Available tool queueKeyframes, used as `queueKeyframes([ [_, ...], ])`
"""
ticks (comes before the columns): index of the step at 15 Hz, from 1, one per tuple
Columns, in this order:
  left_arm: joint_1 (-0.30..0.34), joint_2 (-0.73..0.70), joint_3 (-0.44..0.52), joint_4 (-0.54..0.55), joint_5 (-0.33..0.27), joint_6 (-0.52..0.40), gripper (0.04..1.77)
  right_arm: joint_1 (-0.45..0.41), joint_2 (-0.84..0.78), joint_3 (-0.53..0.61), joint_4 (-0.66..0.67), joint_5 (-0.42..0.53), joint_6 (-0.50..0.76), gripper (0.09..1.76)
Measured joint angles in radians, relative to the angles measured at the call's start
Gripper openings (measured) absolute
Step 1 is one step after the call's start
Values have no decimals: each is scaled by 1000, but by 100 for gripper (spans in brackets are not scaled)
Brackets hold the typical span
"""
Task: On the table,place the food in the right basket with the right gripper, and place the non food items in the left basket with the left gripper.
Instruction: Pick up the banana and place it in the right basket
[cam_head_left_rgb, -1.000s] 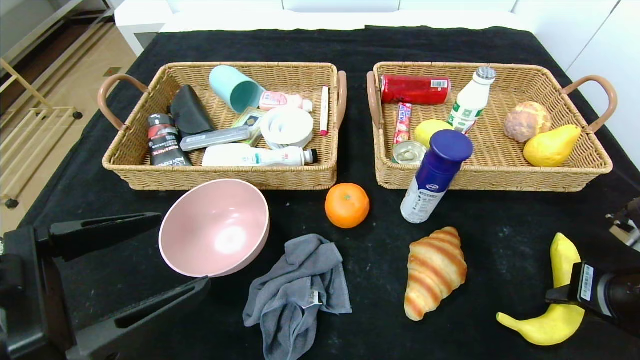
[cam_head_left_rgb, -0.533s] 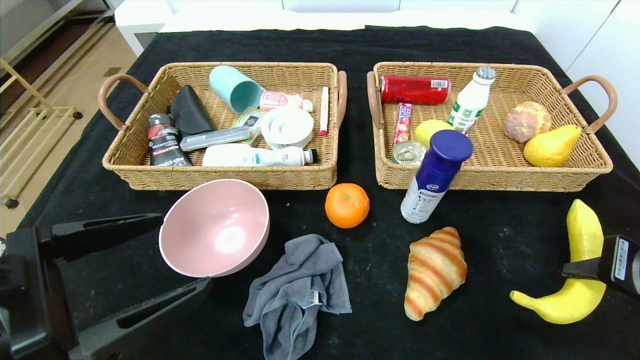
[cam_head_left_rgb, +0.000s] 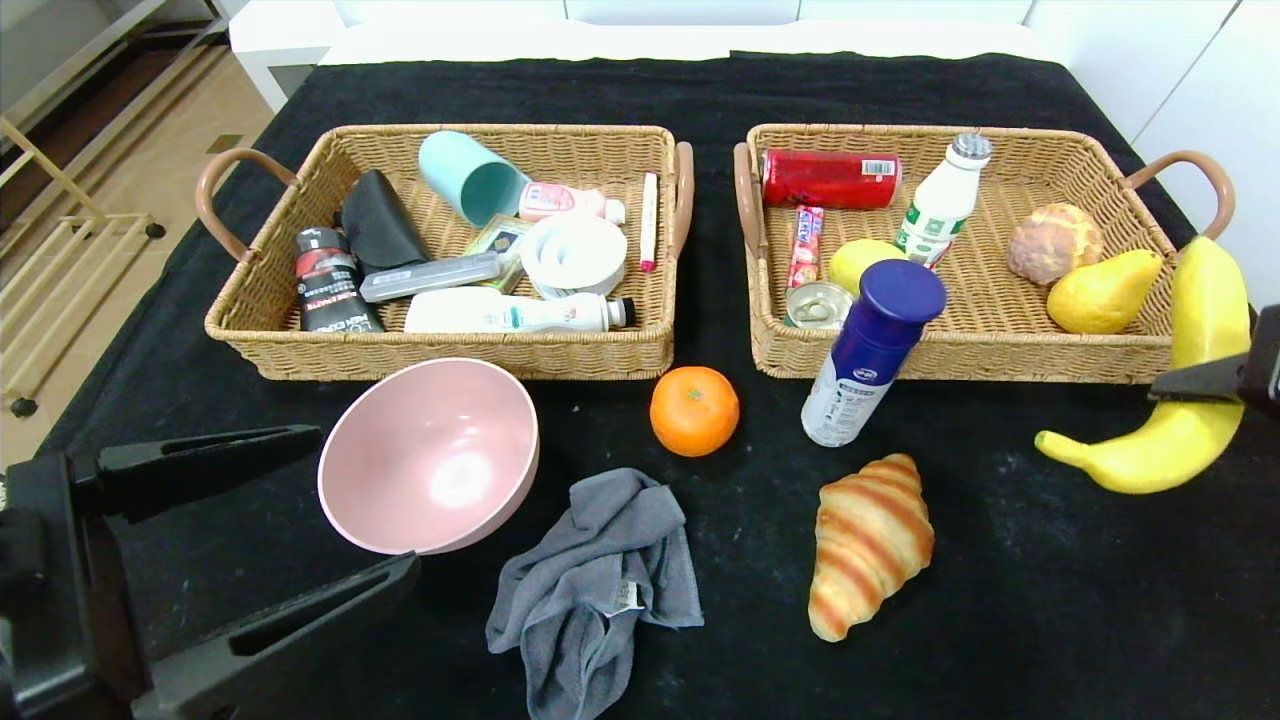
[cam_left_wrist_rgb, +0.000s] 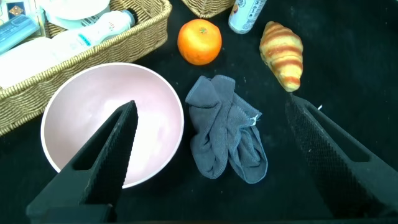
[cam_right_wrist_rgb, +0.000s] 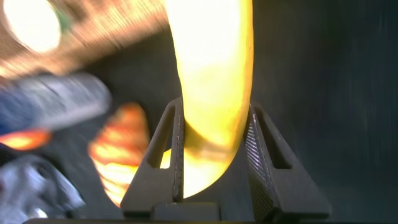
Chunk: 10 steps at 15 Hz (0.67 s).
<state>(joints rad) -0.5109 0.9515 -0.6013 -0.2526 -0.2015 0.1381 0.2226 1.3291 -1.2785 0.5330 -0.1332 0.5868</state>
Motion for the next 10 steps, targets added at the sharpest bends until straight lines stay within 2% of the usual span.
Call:
queueKeyframes([
  [5, 0, 0, 0, 0, 0, 0, 172, -25, 130, -230, -7, -1, -43, 64],
  [10, 0, -1, 0, 0, 0, 1, 172, -53, 230, -304, -114, 5, -90, 64],
])
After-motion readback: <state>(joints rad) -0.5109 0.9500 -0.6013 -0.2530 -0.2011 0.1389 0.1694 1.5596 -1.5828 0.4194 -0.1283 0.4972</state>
